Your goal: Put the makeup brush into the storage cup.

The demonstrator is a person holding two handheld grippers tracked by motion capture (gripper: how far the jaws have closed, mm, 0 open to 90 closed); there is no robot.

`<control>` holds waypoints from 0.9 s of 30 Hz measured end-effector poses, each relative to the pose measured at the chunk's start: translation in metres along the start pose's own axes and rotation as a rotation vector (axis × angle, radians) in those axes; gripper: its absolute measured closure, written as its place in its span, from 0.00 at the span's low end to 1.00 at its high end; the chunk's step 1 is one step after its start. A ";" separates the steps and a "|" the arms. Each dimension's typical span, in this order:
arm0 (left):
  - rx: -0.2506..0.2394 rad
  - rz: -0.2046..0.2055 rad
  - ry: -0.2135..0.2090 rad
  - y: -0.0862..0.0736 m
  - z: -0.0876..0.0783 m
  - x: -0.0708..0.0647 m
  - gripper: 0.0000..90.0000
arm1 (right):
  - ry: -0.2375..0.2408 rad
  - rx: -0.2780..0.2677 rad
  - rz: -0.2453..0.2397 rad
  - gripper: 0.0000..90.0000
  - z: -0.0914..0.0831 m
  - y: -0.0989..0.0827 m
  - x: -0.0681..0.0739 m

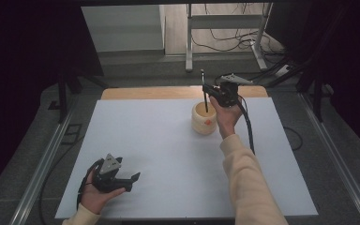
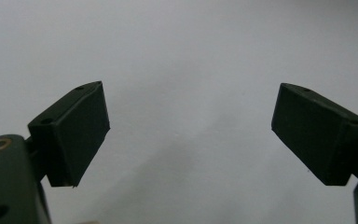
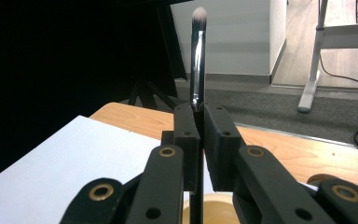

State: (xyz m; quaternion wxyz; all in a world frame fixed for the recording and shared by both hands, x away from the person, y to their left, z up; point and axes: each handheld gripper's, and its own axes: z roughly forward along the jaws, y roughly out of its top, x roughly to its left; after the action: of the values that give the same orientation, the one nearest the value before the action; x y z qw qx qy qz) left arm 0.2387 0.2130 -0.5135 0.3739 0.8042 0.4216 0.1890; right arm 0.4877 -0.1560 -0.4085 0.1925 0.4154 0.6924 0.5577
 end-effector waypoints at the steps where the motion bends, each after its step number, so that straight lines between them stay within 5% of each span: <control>1: 0.000 -0.001 0.000 0.000 0.000 0.000 0.13 | -0.005 -0.003 0.002 0.93 0.001 -0.001 -0.002; 27: 0.004 -0.002 -0.001 0.000 0.001 0.001 0.13 | -0.018 -0.002 -0.013 0.93 0.010 -0.017 -0.014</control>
State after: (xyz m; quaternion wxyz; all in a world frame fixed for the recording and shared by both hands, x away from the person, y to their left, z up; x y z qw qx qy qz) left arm 0.2394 0.2131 -0.5147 0.3728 0.8046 0.4226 0.1873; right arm 0.4971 -0.1611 -0.4299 0.2025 0.4157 0.6927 0.5536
